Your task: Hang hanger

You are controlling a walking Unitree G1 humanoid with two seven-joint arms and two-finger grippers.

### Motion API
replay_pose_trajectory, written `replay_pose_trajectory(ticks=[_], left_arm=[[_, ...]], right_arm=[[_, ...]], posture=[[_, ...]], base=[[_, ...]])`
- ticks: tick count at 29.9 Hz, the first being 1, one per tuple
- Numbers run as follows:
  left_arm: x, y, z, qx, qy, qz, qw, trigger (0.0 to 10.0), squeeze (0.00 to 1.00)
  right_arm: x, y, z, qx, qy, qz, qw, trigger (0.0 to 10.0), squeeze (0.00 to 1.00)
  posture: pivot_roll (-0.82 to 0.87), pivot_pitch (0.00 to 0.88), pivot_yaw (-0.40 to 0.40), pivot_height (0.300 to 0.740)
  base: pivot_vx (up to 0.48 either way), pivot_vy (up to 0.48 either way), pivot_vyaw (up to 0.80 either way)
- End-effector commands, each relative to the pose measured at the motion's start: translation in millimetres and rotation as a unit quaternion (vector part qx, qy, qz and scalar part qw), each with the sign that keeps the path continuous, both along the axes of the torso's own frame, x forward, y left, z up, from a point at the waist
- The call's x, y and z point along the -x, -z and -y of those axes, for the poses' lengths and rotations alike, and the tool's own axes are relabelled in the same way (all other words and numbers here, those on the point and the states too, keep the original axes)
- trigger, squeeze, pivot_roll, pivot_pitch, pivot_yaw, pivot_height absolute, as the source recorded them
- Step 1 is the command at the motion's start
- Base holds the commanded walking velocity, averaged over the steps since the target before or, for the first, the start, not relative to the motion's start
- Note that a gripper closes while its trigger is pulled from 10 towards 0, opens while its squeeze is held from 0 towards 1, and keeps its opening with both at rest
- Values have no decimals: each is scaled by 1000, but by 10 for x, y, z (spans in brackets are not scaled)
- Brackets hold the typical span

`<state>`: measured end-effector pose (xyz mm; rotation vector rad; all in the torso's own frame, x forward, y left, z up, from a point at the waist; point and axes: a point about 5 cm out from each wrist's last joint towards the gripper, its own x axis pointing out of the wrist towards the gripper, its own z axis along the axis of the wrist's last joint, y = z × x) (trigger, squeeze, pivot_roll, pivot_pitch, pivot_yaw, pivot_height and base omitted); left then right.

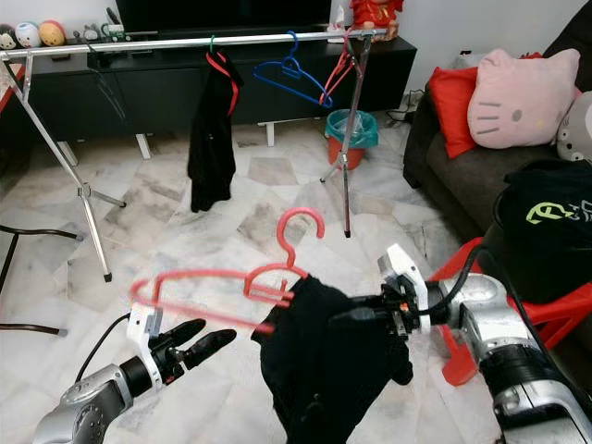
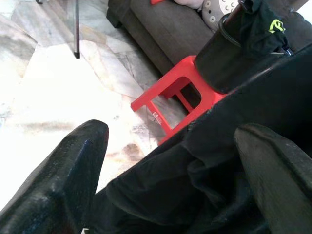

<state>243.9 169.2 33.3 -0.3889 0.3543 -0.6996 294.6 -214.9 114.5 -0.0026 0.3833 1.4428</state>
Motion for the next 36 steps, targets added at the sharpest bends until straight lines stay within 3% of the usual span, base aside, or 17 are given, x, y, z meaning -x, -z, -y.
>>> replay_pose_trajectory(ticks=[1, 5, 12, 15, 16, 18, 28, 36], left_arm=[[16, 23, 2, -8, 0, -5, 1000, 10000, 0], [1, 67, -63, -31, -20, -9, 999, 10000, 0], [16, 112, -163, -46, -51, -17, 997, 10000, 0], [26, 114, -161, -45, -51, -19, 997, 10000, 0], [36, 135, -158, -50, -50, -23, 997, 10000, 0], [39, 143, -145, -52, -50, -24, 997, 10000, 0], [0, 123, -115, -18, -73, -28, 997, 10000, 0], [-5, 118, -99, -22, -70, -27, 997, 10000, 0]], right_arm=[[-61, -58, 10, -7, 23, 28, 999, 10000, 0], [-171, -92, 9, -23, 87, 52, 995, 10000, 0], [-191, -42, 42, -9, 117, 61, 991, 10000, 0], [-243, -45, 36, -4, 149, 81, 986, 10000, 0], [-325, -88, 29, -20, 193, 89, 977, 10000, 0], [-361, -110, 20, -31, 210, 93, 973, 10000, 0], [-350, -38, -9, -17, 215, 104, 971, 10000, 0], [-339, -25, -14, -15, 211, 113, 971, 10000, 0]], posture=[[-48, 52, -61, 740], [-45, 50, -58, 740], [-46, 52, -54, 740], [-44, 53, -54, 740], [-45, 53, -51, 740], [-45, 53, -51, 740], [-45, 54, -47, 740], [-44, 54, -45, 740]], base=[[0, 0, 0], [0, 0, 0], [0, 0, 0], [0, 0, 0], [0, 0, 0], [0, 0, 0], [0, 0, 0], [0, 257, 0]])
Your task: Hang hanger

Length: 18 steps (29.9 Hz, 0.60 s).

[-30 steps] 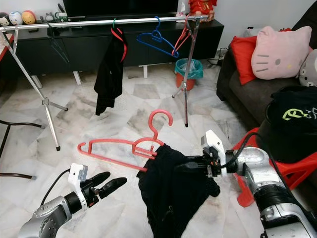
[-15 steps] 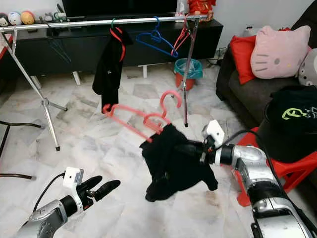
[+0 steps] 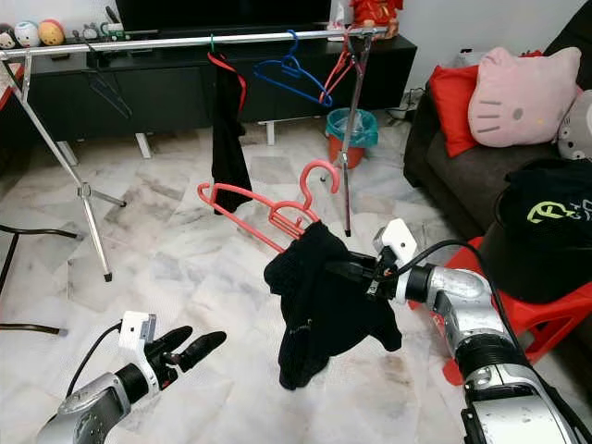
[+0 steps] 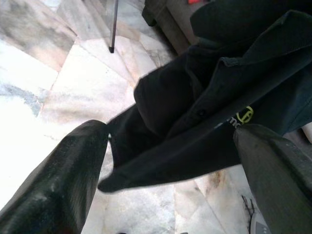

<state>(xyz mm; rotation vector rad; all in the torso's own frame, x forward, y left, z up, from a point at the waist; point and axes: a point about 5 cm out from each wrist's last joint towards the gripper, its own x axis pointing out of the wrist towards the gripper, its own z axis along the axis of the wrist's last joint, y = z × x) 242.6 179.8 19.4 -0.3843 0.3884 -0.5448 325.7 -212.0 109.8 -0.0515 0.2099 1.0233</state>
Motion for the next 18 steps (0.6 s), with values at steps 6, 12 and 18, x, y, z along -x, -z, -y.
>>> replay_pose_trajectory(ticks=[6, 12, 18], left_arm=[[-17, -19, 19, 0, 1, -1, 1000, 10000, 0], [-2, 1, 41, -16, 9, 2, 1000, 10000, 0], [-11, -9, 66, -15, 10, 4, 1000, 10000, 0]], right_arm=[[-31, -58, -10, -7, 2, 24, 1000, 10000, 0], [-28, -50, -27, -12, -2, 22, 1000, 10000, 0], [-20, -42, -26, -17, -7, 18, 1000, 10000, 0]], posture=[[-44, 54, -45, 740], [-40, 55, -44, 740], [-39, 54, -42, 740]], base=[[0, 266, 722], [0, 44, 800], [0, 0, 469]])
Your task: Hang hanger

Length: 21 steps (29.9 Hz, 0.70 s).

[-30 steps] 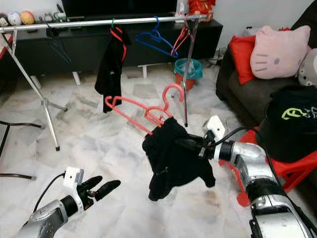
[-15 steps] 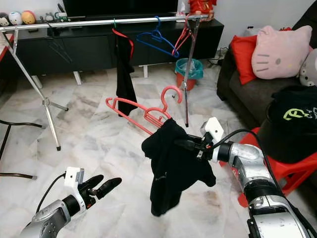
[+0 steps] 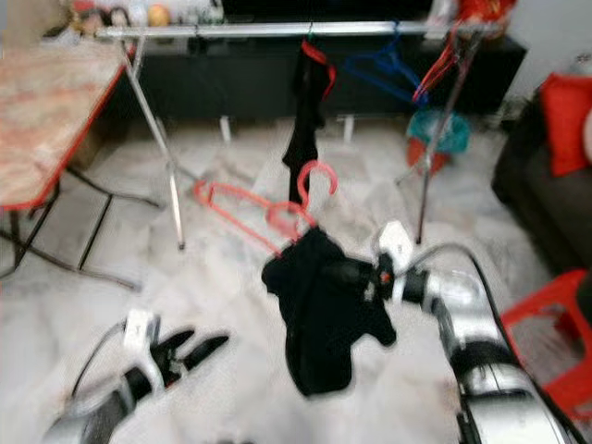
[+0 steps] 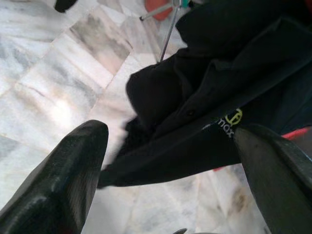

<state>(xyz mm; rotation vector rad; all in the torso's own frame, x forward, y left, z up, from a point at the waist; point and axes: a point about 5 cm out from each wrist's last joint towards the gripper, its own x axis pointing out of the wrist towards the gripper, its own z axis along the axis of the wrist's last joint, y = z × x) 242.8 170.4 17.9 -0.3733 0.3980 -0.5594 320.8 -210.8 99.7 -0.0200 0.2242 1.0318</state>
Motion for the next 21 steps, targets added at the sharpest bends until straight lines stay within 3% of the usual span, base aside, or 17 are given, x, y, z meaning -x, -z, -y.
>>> replay_pose_trajectory(ticks=[1, 21], left_arm=[[-9, -26, -25, -11, 3, 7, 1000, 10000, 0], [9, -21, -12, -17, 12, 7, 1000, 10000, 0]], right_arm=[[-68, -143, -15, -7, -4, 31, 999, 10000, 0], [-87, -131, -29, -10, 0, 22, 1000, 10000, 0]], posture=[[-38, 54, -42, 740], [-35, 53, -39, 740]], base=[[0, 0, 0], [0, 0, 0]])
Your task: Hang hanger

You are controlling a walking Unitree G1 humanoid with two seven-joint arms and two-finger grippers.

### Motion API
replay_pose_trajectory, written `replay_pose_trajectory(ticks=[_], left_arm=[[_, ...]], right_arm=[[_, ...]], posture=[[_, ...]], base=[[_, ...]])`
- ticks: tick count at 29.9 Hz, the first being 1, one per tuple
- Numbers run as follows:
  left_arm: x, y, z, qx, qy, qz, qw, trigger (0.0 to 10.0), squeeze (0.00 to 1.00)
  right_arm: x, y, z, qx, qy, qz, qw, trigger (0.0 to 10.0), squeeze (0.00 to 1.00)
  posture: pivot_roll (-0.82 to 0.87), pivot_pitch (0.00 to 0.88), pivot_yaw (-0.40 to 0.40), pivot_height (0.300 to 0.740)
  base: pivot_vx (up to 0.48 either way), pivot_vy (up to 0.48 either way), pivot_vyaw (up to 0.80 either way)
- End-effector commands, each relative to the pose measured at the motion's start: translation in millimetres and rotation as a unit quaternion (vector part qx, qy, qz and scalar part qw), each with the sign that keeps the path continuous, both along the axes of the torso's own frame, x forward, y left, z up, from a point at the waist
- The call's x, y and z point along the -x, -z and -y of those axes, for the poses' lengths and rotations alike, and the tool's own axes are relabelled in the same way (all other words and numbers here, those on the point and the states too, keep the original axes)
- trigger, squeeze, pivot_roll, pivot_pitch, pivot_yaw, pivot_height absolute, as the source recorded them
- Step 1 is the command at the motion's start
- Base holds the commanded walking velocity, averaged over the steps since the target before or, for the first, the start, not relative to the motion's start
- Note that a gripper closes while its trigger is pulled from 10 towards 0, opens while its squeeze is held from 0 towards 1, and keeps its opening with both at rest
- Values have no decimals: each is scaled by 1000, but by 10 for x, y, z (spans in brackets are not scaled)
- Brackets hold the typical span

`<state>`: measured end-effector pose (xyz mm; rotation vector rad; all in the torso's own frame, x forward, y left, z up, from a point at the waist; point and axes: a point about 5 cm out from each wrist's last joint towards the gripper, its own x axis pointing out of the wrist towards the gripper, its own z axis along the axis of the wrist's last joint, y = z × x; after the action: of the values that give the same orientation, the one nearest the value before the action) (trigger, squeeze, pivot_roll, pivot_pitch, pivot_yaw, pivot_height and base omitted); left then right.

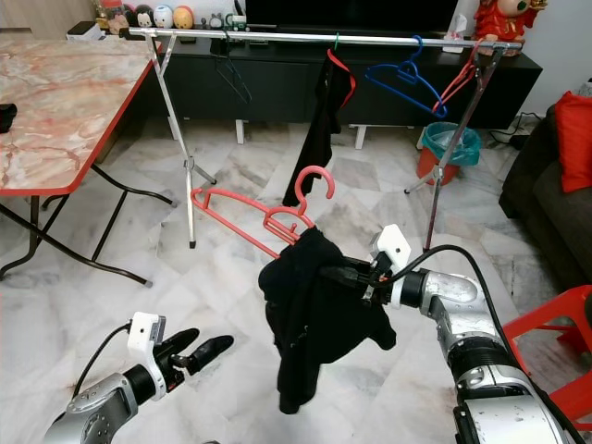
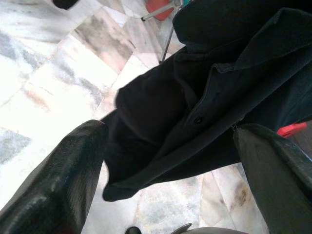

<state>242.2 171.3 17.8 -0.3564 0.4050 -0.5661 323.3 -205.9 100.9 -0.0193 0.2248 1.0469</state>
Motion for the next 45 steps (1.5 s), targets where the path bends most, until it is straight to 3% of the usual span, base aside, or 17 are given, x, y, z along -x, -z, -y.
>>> replay_pose_trajectory(ticks=[1, 20, 38, 45], left_arm=[[3, -20, -3, -9, 7, 7, 1000, 10000, 0], [13, -25, 6, -8, 12, 6, 1000, 10000, 0], [15, -36, 1, -9, 12, 7, 1000, 10000, 0], [-10, -47, 17, -22, 11, 12, 1000, 10000, 0]], right_arm=[[-64, -123, 19, -10, 7, 23, 1000, 10000, 0], [-72, -130, 4, -7, 6, 27, 1000, 10000, 0], [-68, -129, -8, -9, 1, 26, 1000, 10000, 0], [-73, -133, -30, -6, -1, 33, 999, 10000, 0]], posture=[[-35, 53, -39, 740], [-33, 53, -38, 740], [-31, 55, -36, 740], [-30, 53, -37, 740]], base=[[0, 0, 0], [0, 0, 0], [-290, 0, 0], [0, 0, 0]])
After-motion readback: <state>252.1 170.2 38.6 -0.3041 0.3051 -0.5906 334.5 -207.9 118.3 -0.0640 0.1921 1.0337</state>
